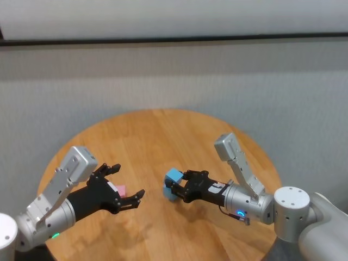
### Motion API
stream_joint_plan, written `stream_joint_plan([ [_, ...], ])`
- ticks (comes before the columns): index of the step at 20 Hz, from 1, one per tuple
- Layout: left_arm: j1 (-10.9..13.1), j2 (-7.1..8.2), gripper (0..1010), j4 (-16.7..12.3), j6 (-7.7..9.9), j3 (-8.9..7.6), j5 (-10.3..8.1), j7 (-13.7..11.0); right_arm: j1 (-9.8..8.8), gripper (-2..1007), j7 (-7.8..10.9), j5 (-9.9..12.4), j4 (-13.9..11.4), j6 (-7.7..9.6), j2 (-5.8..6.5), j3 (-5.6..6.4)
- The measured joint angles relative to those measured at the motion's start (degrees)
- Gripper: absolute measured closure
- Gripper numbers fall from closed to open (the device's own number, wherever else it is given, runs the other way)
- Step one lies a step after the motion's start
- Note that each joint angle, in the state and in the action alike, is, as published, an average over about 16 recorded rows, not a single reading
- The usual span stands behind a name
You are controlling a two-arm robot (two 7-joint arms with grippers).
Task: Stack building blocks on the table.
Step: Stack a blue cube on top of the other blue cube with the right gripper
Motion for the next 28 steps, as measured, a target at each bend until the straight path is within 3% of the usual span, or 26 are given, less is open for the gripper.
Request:
stream_joint_plan([
  [12,0.0,0.0,7,0.0,0.0,0.0,0.0,0.0,1.22,635,0.14,-1.19,3.02,-0.24,-1.14,-0.25],
  [28,0.0,0.0,7,0.0,0.0,0.0,0.0,0.0,1.75,587,-0.16,-2.34,4.3,-0.7,-1.76,0.1],
])
